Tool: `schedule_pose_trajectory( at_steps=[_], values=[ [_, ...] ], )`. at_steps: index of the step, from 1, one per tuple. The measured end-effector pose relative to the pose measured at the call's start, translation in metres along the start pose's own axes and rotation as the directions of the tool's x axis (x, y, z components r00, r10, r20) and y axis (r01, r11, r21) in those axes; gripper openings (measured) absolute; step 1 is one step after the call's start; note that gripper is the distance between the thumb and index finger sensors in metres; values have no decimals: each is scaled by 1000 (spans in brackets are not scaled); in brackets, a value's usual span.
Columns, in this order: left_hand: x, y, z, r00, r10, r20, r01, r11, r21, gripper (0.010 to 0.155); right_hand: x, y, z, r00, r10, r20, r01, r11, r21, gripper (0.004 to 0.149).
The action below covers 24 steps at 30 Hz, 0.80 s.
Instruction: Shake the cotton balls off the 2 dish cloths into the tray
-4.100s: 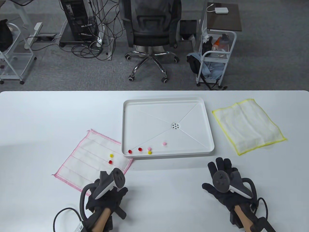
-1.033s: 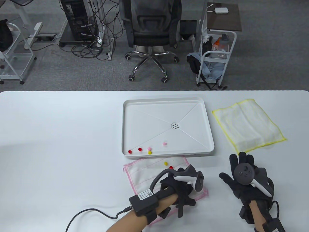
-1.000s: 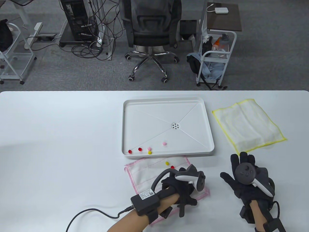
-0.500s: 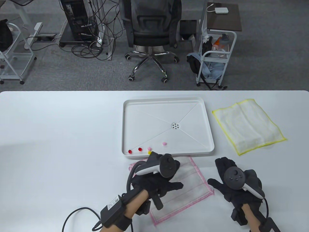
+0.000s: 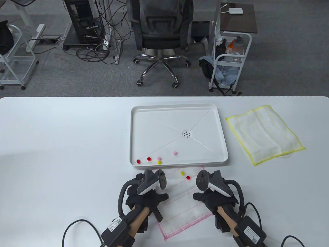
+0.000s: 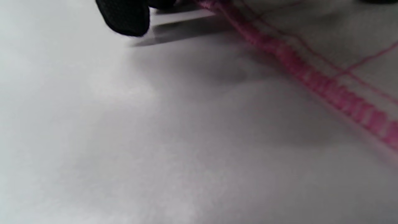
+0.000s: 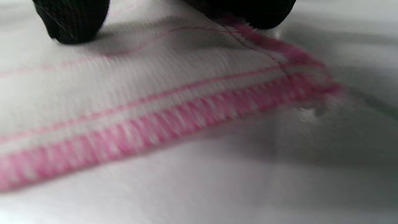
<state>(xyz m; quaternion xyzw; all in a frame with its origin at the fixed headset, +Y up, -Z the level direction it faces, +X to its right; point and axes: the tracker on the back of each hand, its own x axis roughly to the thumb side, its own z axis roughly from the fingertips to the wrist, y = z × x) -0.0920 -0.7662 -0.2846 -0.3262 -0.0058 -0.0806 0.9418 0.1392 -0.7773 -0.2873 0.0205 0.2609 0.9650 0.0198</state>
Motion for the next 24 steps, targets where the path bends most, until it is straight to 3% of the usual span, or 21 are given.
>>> schedule_pose_trajectory(
  at_steps=[6,14,19,24],
  values=[
    [0,7,8,970,211,120,-211,977,-13,88,6,-3,5,997,-82,12,82,997,11,83],
    [-15,1,18,890,404,212,-420,907,36,55,2,1,20,931,-346,120,346,938,21,57],
    [-37,1,36,821,491,291,-521,853,31,49,9,-1,36,901,-379,213,387,922,4,53],
    [-68,13,53,761,568,312,-598,802,-2,47,22,-17,50,855,-423,301,441,897,8,51]
  ],
)
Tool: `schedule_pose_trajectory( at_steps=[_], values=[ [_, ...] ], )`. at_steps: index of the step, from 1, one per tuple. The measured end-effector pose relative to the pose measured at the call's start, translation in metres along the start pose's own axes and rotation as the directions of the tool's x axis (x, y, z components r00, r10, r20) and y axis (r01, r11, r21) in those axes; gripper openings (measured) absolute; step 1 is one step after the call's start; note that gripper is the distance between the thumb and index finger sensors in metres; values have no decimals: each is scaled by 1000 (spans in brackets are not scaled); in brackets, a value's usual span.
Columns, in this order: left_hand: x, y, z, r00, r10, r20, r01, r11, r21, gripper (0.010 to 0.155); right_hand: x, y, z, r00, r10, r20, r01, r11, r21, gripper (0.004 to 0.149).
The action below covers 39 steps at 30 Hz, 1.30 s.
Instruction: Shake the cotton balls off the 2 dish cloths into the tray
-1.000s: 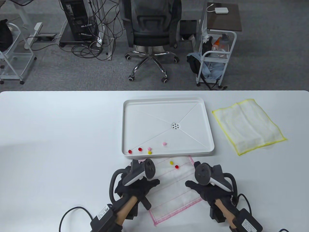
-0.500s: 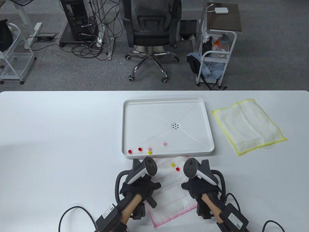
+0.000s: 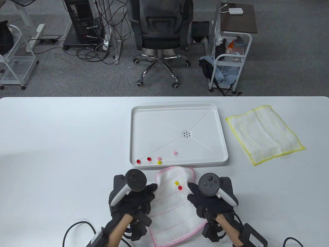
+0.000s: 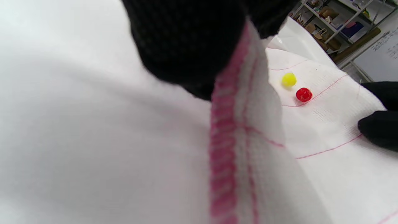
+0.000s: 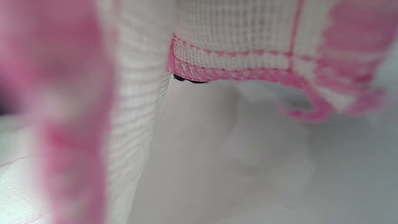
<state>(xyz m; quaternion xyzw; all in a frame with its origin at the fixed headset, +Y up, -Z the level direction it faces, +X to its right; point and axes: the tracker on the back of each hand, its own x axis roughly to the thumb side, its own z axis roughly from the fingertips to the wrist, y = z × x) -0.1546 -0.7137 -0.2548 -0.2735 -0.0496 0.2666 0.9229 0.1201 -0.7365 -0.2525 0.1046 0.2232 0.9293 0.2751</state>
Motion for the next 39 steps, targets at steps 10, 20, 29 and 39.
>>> schedule_pose_trajectory(
  at_steps=[10,20,29,39],
  values=[
    [-1,79,15,974,221,54,-225,969,98,46,40,-53,-23,995,-89,50,91,995,-49,51],
    [56,162,-71,959,231,-161,-179,942,284,47,59,-137,-129,974,-172,-148,148,976,-161,50],
    [81,161,-106,966,255,-36,-204,842,499,47,43,-144,-161,922,-383,-51,344,874,-342,48],
    [59,132,-119,927,322,192,-373,731,572,44,30,-138,-161,968,-203,-149,149,939,-311,47]
  ],
)
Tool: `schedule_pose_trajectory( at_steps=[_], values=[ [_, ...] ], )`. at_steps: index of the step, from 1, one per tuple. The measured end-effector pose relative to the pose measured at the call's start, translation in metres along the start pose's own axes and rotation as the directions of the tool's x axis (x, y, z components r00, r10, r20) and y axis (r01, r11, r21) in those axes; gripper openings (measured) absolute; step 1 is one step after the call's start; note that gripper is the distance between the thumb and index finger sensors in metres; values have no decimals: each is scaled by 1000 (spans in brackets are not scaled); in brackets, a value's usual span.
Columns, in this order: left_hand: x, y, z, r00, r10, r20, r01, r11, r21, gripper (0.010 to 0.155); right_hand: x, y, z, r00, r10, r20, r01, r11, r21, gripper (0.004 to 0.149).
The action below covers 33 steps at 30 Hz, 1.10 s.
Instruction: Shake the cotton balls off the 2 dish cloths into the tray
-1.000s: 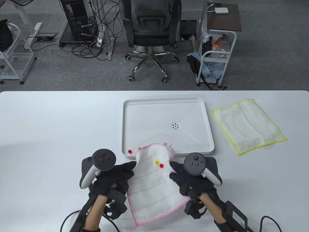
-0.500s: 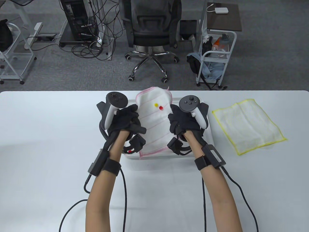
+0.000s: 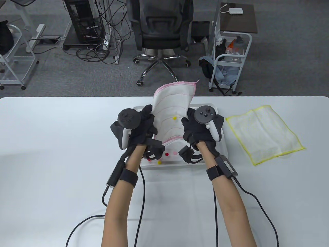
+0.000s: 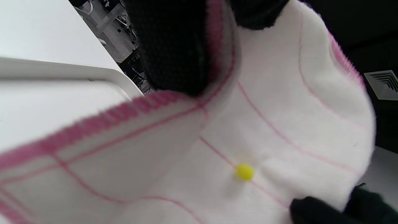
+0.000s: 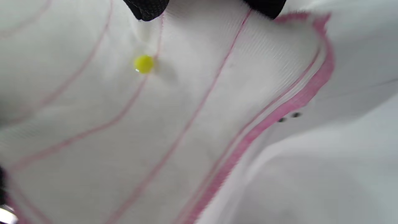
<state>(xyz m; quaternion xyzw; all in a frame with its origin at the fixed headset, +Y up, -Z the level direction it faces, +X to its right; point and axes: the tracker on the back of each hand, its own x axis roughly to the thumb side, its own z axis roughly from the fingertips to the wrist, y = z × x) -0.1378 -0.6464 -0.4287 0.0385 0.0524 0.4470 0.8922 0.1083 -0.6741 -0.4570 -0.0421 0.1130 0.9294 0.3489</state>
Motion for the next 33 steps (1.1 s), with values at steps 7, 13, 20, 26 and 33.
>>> schedule_pose_trajectory(
  at_steps=[7,13,20,26,33],
  values=[
    [16,2,17,983,100,154,-113,990,81,43,10,-9,30,968,-146,204,193,953,-234,46],
    [29,1,20,962,81,260,-99,993,56,43,6,-8,24,964,-166,206,199,968,-151,46],
    [19,-3,22,928,192,319,-213,977,31,42,-4,-7,31,939,-180,291,235,958,-164,47],
    [9,3,19,951,157,265,-172,984,35,42,-12,1,18,968,-126,217,155,980,-123,45],
    [1,6,24,933,199,301,-218,975,32,41,-20,3,19,951,-188,245,238,952,-194,45]
  ],
)
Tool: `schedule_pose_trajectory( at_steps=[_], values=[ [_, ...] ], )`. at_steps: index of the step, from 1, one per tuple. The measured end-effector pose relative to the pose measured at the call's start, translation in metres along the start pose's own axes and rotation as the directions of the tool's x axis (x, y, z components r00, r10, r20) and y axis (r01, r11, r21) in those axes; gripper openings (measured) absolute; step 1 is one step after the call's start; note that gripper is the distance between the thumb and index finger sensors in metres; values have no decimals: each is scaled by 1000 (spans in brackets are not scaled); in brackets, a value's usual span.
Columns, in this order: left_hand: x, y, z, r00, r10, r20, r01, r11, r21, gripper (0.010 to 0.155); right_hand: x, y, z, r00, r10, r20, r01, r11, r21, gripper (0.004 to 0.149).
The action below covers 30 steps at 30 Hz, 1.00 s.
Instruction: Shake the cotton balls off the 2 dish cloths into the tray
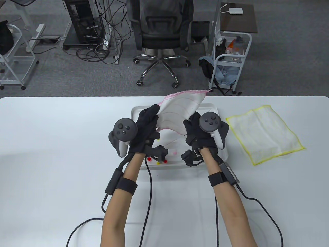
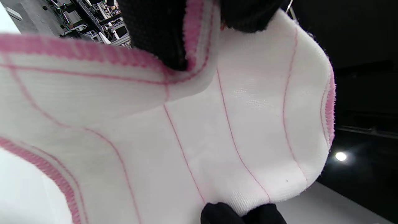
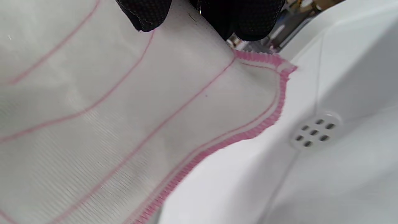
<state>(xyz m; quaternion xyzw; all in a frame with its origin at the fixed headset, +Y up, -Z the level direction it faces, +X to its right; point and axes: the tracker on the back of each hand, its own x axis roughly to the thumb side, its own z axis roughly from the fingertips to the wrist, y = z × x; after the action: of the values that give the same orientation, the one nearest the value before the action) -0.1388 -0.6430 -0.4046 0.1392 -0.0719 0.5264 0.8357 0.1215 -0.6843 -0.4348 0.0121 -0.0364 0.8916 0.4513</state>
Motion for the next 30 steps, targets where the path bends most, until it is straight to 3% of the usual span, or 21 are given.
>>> schedule_pose_trajectory(
  at_steps=[3,7,12,14,18,21,25,30],
  values=[
    [2,17,5,998,62,-8,-62,998,21,40,2,-10,11,997,-30,78,28,999,28,51],
    [-11,68,17,972,198,-126,-184,976,115,40,-1,-38,36,988,54,147,-68,994,90,67],
    [-66,149,52,863,415,-289,-286,871,399,40,-31,-80,79,969,191,158,-200,979,45,70],
    [-91,168,68,805,482,-346,-284,825,489,40,-45,-92,94,968,212,135,-218,975,32,70],
    [-137,180,100,694,583,-422,-264,751,605,41,-71,-101,114,970,232,73,-236,970,56,70],
    [-159,177,113,662,585,-469,-251,762,597,45,-84,-100,125,971,235,47,-238,968,76,70],
    [-169,173,116,698,522,-490,-228,811,539,59,-92,-94,135,968,249,40,-251,963,98,70],
    [-161,173,114,767,418,-487,-194,874,445,72,-97,-89,147,958,281,55,-285,951,116,71]
  ],
)
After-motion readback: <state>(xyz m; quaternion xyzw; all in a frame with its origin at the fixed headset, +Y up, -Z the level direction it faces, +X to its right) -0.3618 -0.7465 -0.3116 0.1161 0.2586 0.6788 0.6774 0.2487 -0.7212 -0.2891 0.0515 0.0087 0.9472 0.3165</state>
